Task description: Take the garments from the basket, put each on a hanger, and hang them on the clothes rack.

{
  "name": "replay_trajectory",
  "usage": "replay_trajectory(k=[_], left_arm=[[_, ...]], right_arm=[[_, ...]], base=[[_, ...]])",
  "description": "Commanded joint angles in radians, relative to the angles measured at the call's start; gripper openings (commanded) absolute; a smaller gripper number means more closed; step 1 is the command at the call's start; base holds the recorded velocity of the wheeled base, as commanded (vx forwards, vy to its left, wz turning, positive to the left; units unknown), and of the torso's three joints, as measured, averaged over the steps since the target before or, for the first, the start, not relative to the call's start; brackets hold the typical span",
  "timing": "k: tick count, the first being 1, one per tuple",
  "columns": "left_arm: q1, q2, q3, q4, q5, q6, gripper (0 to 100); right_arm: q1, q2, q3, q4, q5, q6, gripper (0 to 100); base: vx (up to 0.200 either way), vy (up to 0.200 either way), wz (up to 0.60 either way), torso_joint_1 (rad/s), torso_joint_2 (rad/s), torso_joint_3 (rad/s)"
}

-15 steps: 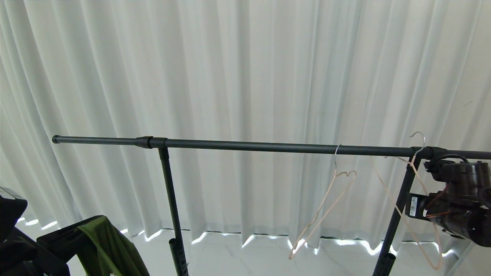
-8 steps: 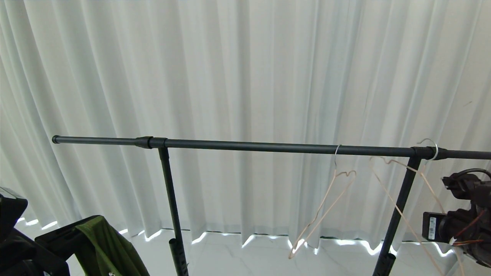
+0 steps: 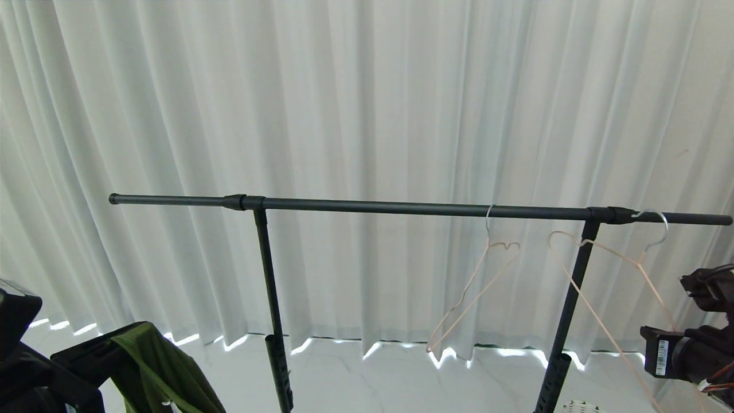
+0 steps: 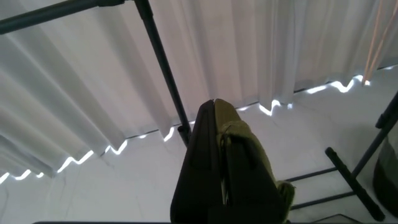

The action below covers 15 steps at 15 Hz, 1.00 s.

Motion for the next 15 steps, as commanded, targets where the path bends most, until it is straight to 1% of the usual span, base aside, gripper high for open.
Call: replay_trajectory(k=[1, 3, 6, 8, 9, 11, 13, 14, 15], left_arm=[[0.0, -0.001, 0.0, -0.001, 0.0, 0.0, 0], [-0.001, -0.001, 0.0, -0.001, 0.0, 0.0, 0], [-0.001, -0.001, 0.006, -0.001, -0.004, -0.003, 0], [-0.003, -0.001, 0.018, -0.001, -0.009, -0.002, 0], [-0.006, -0.001, 0.032, -0.001, -0.009, 0.001, 0], [-0.009, -0.002, 0.046, -0.002, -0.009, 0.04, 0], [-0.009, -0.002, 0.038, -0.002, -0.009, 0.046, 0], [-0.012, 0.01, 0.028, -0.002, -0.012, 0.05, 0], [-0.016, 0.018, 0.02, -0.002, -0.014, 0.064, 0]], right_arm=[[0.0, -0.004, 0.008, 0.0, 0.004, 0.0, 0], [0.003, -0.004, 0.022, 0.0, 0.012, 0.0, 0], [0.033, -0.008, 0.022, -0.002, 0.015, 0.0, 0], [0.073, -0.012, 0.02, -0.003, 0.021, 0.003, 0], [0.094, -0.024, 0.019, -0.003, 0.038, 0.003, 0], [0.151, -0.08, 0.008, -0.002, 0.122, 0.0, 0], [0.224, -0.123, 0.0, 0.001, 0.23, -0.015, 0], [0.26, -0.132, 0.007, 0.0, 0.262, -0.018, 0], [0.28, -0.138, 0.007, 0.0, 0.277, -0.018, 0]], base=[[-0.2, 0.0, 0.0, 0.002, 0.0, 0.002], [-0.2, 0.0, 0.0, 0.0, 0.0, 0.0], [-0.2, 0.0, 0.0, 0.004, 0.0, 0.002], [0.0, 0.0, 0.0, 0.0, 0.0, 0.0], [0.0, 0.0, 0.0, 0.0, 0.0, 0.0], [0.0, 0.0, 0.0, 0.0, 0.0, 0.0], [0.0, 0.0, 0.0, 0.0, 0.0, 0.0], [0.0, 0.0, 0.0, 0.0, 0.0, 0.0], [0.0, 0.0, 0.0, 0.0, 0.0, 0.0]])
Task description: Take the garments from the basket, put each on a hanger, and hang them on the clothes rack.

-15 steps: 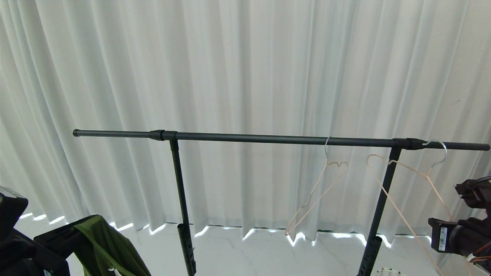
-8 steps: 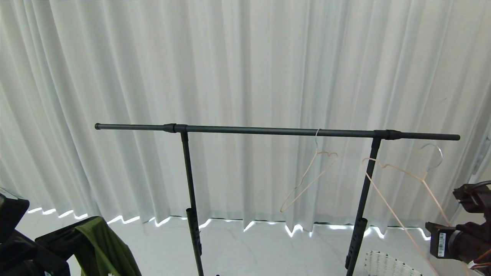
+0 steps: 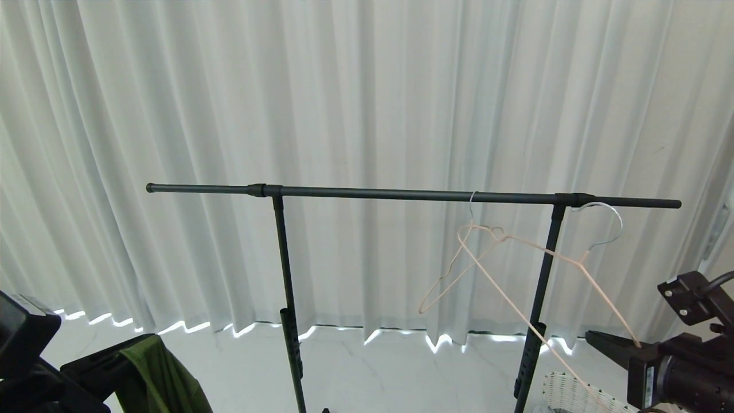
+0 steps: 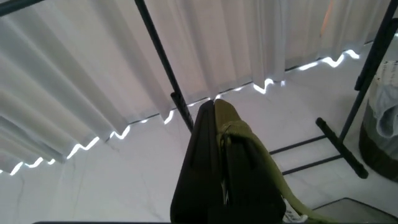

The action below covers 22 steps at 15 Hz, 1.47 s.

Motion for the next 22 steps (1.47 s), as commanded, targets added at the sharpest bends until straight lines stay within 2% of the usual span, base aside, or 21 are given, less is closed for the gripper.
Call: replay_trajectory(k=[1, 2, 4, 7, 10, 14, 17, 19, 22], left_arm=[[-0.007, 0.017, -0.028, 0.0, 0.0, 0.058, 0], [-0.007, 0.017, -0.048, 0.0, 0.0, 0.106, 0], [-0.007, 0.044, -0.1, 0.001, 0.0, 0.14, 0], [-0.008, 0.185, -0.189, 0.001, 0.0, 0.132, 0], [-0.008, 0.399, -0.286, 0.0, 0.02, 0.136, 0], [-0.039, 0.554, -0.412, 0.0, 0.123, 0.113, 0], [-0.105, 0.622, -0.487, 0.0, 0.212, 0.017, 0], [-0.151, 0.643, -0.495, 0.0, 0.227, -0.034, 0], [-0.171, 0.645, -0.495, -0.023, 0.227, -0.046, 0]], right_arm=[[0.079, -0.044, 0.004, 0.0, 0.042, 0.004, 0], [0.105, -0.061, 0.006, 0.0, 0.073, 0.004, 0], [0.169, -0.078, 0.017, 0.002, 0.139, 0.006, 0], [0.269, -0.078, 0.013, 0.0, 0.15, 0.006, 0], [0.413, -0.065, 0.012, 0.0, 0.156, 0.029, 0], [0.487, -0.001, -0.039, -0.001, 0.157, 0.068, 0], [0.542, 0.082, -0.086, -0.003, 0.154, 0.085, 0], [0.551, 0.106, -0.135, -0.003, 0.153, 0.091, 0], [0.574, 0.137, -0.194, -0.003, 0.151, 0.148, 0]], base=[[0.0, 0.0, 0.0, 0.0, 0.0, 0.0], [0.0, 0.0, 0.0, 0.0, 0.0, 0.0], [0.0, 0.0, 0.0, 0.0, 0.0, 0.0], [0.0, 0.0, 0.0, 0.0, 0.0, 0.0], [0.0, 0.0, 0.0, 0.0, 0.0, 0.0], [0.0, 0.0, 0.0, 0.0, 0.0, 0.0], [0.0, 0.0, 0.0, 0.0, 0.0, 0.0], [0.0, 0.0, 0.0, 0.0, 0.0, 0.0], [0.0, 0.0, 0.0, 0.0, 0.0, 0.0]])
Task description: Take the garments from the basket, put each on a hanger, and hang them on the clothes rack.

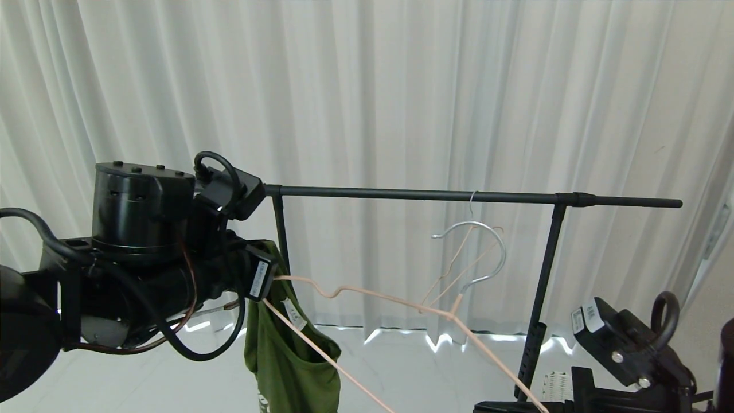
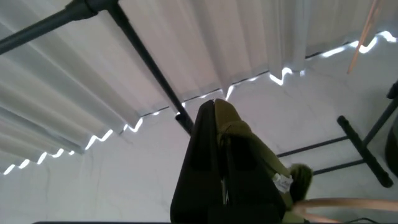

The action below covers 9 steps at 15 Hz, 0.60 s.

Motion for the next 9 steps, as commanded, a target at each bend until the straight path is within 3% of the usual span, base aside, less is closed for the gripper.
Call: replay_trajectory(k=[1, 4, 9], left_arm=[[-0.007, 0.014, 0.008, -0.029, 0.0, -0.003, 0], [-0.01, 0.008, 0.017, -0.041, 0.0, -0.055, 0], [-0.022, 0.0, 0.017, -0.052, 0.0, -0.055, 0]], right_arm=[[0.006, 0.046, -0.031, 0.0, -0.002, 0.007, 0], [-0.019, 0.074, -0.059, 0.0, -0.007, 0.027, 0], [-0.07, 0.084, -0.094, 0.0, -0.007, 0.034, 0]], base=[[0.0, 0.0, 0.0, 0.0, 0.0, 0.0], [0.0, 0.0, 0.0, 0.0, 0.0, 0.0], [0.0, 0.0, 0.0, 0.0, 0.0, 0.0]])
